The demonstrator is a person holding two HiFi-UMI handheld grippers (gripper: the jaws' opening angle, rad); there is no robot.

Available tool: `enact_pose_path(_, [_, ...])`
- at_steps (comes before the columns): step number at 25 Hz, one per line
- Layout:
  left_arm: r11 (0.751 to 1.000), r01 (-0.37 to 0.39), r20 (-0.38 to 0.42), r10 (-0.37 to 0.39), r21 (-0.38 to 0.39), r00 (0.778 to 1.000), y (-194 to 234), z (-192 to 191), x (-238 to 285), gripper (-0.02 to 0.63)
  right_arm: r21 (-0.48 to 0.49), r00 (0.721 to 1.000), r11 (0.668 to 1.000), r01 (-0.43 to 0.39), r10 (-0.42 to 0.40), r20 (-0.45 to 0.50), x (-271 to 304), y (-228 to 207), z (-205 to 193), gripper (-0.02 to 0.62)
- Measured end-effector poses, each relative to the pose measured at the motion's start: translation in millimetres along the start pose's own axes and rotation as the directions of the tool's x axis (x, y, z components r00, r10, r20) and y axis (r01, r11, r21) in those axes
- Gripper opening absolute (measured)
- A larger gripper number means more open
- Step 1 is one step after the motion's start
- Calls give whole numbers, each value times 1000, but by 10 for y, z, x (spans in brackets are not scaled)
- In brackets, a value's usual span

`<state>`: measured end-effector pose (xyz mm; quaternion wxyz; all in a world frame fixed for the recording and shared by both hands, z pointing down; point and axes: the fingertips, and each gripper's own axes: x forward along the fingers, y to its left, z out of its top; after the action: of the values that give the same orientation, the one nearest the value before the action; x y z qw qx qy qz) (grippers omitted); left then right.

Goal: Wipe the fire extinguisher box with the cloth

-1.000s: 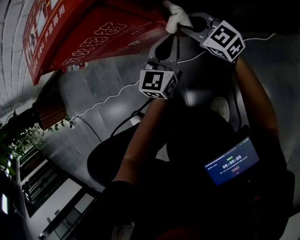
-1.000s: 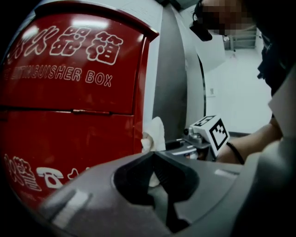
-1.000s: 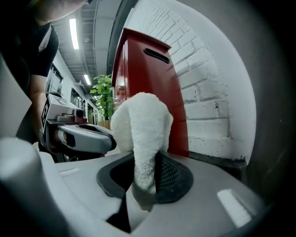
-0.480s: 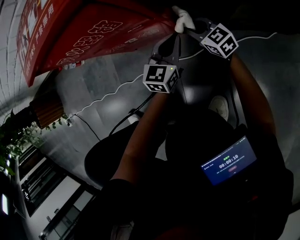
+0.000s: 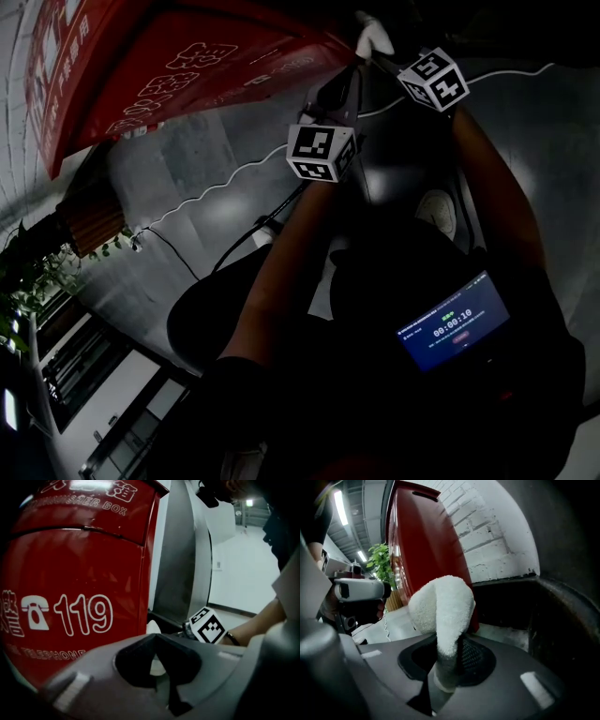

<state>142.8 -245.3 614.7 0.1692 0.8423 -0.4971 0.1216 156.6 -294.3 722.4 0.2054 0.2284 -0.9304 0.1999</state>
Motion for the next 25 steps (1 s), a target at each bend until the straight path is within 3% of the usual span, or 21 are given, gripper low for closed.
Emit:
enact_pose_path(4, [1000,-11,17,11,-3,1000,-34,155,-139,0,13,994,997,70,-71,86,-436,8,292,89])
enact_pose_path(9, [998,-48,136,43,34,990,22,764,-477,0,-102,978,989,103,-82,191,-967,294,1087,89])
enact_pose_path(19, [977,-99,321,34,188,946,-158,2072,-2034,0,-161,943,974,160,-103,315,-2114,1717,2546,89])
enact_pose_path(25, [964,-172,398,80,202,914,4,2805,-3177,0,-243,887,925,291,-165,432,-2587,2623,3599,94])
